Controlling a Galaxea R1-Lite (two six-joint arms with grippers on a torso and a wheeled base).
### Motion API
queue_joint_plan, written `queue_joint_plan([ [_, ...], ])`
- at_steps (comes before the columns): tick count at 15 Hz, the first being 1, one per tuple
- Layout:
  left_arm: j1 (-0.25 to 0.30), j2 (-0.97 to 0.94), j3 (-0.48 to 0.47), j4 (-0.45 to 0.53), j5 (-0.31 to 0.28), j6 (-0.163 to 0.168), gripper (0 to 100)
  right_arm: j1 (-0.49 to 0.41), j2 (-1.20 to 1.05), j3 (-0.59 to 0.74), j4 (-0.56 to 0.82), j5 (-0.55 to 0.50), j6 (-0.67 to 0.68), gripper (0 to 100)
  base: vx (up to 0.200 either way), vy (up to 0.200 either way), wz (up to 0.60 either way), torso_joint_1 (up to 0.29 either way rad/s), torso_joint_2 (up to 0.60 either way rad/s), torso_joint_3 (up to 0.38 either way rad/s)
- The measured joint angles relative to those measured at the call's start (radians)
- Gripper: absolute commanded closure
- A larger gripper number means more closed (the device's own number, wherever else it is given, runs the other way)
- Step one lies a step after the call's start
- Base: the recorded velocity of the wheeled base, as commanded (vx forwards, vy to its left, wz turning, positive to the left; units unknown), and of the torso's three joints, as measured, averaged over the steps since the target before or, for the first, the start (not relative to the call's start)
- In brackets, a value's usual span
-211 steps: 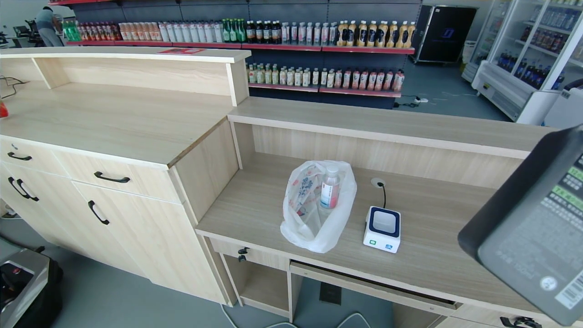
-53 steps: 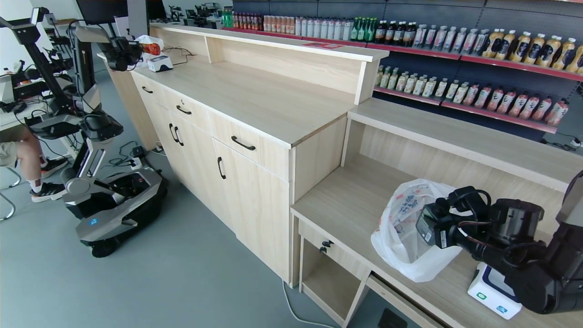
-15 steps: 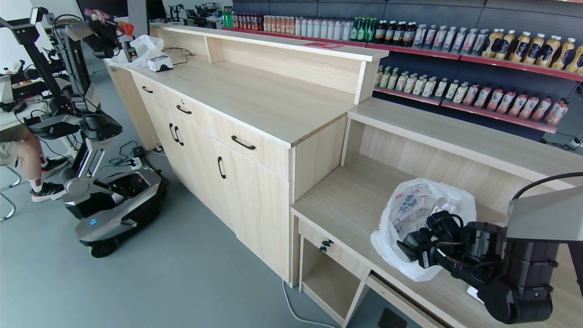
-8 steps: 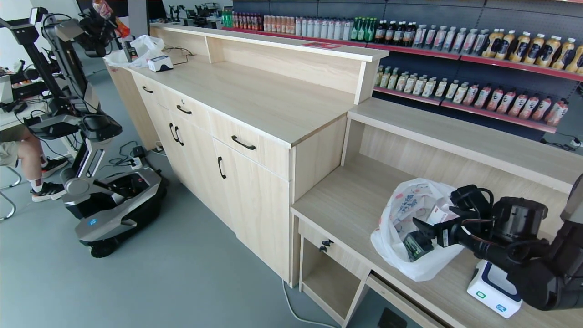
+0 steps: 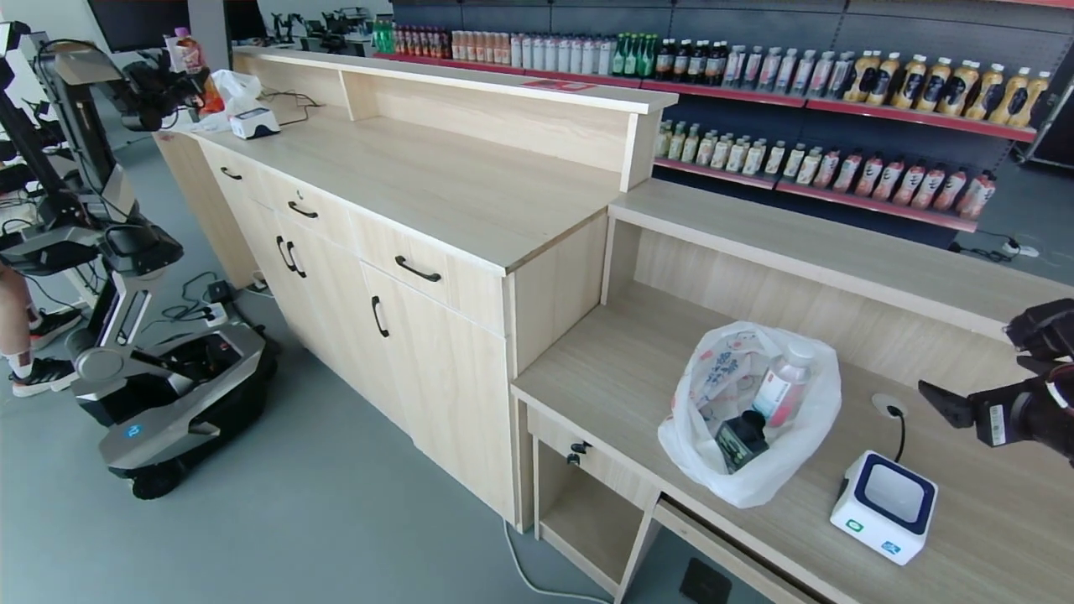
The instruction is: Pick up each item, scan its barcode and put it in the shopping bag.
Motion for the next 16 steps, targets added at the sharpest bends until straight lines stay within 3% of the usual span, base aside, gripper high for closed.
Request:
queue_joint_plan([
  [1,0.001,0.000,0.000,0.000,0.000,0.000,0,-0.027,-0.019,0.000,0.004,-0.060,0.009,0,0.000,0.000,-0.60,0.002,0.01,0.002],
  [4,0.001,0.000,0.000,0.000,0.000,0.000,0,-0.050,-0.053,0.001,0.038,-0.375,0.161,0,0.000,0.000,-0.60,0.004,0.00,0.002],
  [8,0.001,0.000,0.000,0.000,0.000,0.000,0,-0.050,-0.069,0.003,0.099,-0.589,0.331,0,0.000,0.000,-0.60,0.004,0.00,-0.001],
  [12,0.001,0.000,0.000,-0.001,0.000,0.000,0,-0.059,0.023,0.003,0.020,-0.660,0.470,0,0.000,0.000,-0.15,0.002,0.00,-0.001],
  [16,0.001,0.000,0.000,0.000,0.000,0.000,0,-0.077,0.183,-0.008,-0.051,-0.603,0.520,0,0.000,0.000,0.00,0.000,0.00,0.000],
])
